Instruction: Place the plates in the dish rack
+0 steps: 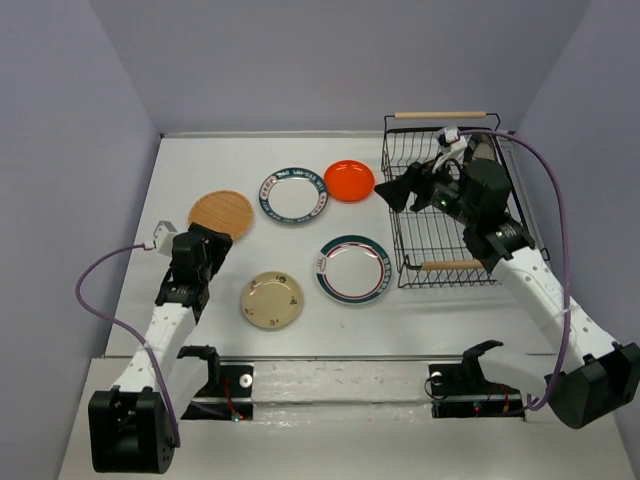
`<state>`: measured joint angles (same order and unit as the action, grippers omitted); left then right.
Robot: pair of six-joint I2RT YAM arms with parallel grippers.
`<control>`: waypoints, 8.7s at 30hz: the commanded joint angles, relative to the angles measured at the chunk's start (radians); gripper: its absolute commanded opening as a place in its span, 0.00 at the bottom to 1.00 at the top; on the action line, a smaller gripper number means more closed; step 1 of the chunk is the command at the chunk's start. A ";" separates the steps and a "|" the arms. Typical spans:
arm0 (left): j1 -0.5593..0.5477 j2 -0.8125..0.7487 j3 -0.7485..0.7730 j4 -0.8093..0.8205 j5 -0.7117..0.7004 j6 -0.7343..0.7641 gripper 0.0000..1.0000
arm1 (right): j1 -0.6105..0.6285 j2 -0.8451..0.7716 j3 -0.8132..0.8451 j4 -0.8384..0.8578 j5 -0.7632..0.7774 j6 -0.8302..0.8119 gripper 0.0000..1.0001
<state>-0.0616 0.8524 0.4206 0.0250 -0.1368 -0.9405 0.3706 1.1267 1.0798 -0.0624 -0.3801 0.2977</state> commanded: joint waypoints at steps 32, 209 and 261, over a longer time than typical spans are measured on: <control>0.276 0.509 -0.032 0.590 0.060 -0.135 0.05 | 0.223 0.083 -0.121 0.217 -0.200 0.129 0.80; -0.494 -0.062 0.305 -0.132 0.359 0.735 0.99 | -0.384 0.636 0.196 0.159 0.671 -0.378 0.56; -0.323 0.123 0.196 -0.473 -0.121 0.164 0.56 | 0.416 0.099 -0.225 0.265 -0.049 0.067 0.20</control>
<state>-0.3637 0.8749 0.5777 -0.3511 -0.1860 -0.7399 0.7815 1.2720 0.8772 0.1074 -0.4267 0.3653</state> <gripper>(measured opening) 0.540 0.192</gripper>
